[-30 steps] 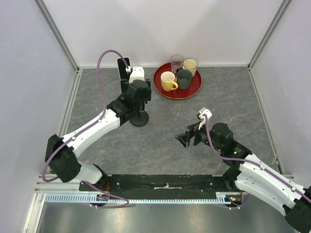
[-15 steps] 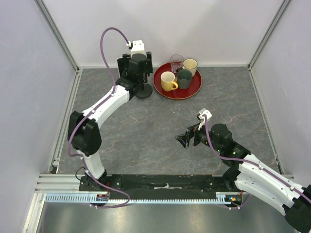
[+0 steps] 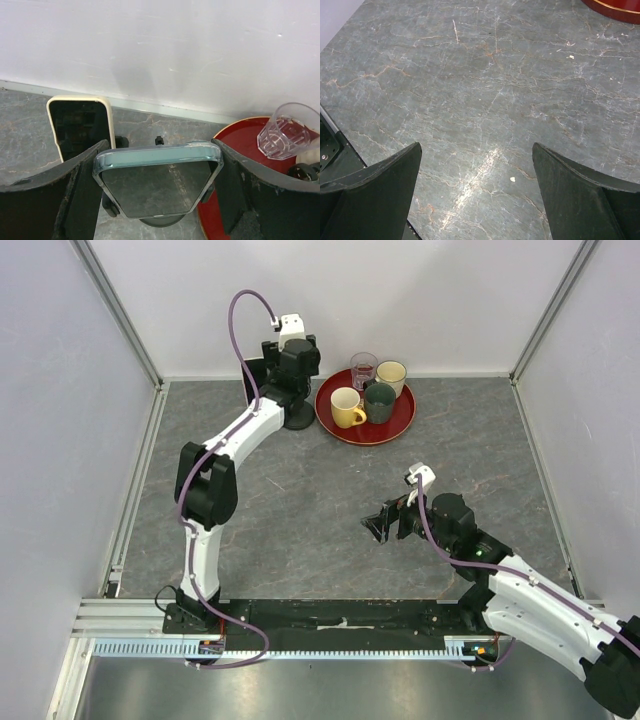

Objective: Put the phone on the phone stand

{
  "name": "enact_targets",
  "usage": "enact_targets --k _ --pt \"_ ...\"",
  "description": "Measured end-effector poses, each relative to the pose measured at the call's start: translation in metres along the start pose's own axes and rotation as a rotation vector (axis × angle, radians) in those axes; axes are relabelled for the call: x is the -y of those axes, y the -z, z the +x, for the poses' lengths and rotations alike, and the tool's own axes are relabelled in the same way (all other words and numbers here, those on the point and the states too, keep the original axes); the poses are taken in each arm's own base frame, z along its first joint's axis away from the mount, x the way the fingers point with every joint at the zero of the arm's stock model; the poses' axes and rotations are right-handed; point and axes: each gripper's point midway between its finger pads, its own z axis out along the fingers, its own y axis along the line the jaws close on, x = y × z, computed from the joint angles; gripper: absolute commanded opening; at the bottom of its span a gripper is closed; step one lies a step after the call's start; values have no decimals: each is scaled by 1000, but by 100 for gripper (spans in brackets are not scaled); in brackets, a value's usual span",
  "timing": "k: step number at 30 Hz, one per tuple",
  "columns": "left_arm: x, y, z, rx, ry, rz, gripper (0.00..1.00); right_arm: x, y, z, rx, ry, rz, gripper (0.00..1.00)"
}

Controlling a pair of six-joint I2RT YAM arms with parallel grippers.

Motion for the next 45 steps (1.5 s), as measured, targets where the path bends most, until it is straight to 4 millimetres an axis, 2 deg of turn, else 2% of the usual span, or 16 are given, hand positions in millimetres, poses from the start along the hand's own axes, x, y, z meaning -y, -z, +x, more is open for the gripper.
enact_targets --k 9,10,11,12,13,14,15,21,26,31,35,37,40,42,43,45 --pt "-2 -21 -1 23 22 -22 2 2 -1 0 0 -4 9 98" --pt "-2 -22 -1 24 23 -23 5 2 -1 0 -1 -4 10 98" --pt "-2 -24 -2 28 25 -24 14 2 -1 1 -2 -4 10 98" --pt "-3 -25 -1 27 26 -23 30 2 -2 1 -4 -4 11 98" --pt "-3 -26 -1 27 27 -19 66 3 -2 2 -7 -5 12 98" --pt "-3 -26 -1 24 26 -16 87 3 -2 3 -10 -5 13 98" --pt "-3 -27 -1 24 28 -12 93 3 -3 3 -13 -6 13 98" --pt "4 -27 -14 34 77 37 95 3 -3 4 -17 -22 15 98" --pt "2 -14 -21 -13 125 62 96 1 -2 1 -5 -44 11 98" --pt "-7 20 -41 -61 212 92 97 -1 2 -3 13 -71 14 98" --pt "-25 69 -52 -108 308 122 98 6 4 -1 13 -104 61 98" --pt "-35 96 -48 -136 354 149 96 15 6 1 13 -128 114 98" --pt "-48 141 -22 -197 404 221 89 29 9 2 25 -164 198 98" --pt "-53 167 11 -260 411 284 89 38 11 4 27 -190 256 98" --pt "-57 180 35 -310 400 308 89 43 13 6 29 -205 286 98" --pt "-59 194 66 -377 382 340 89 49 16 7 36 -228 329 98"
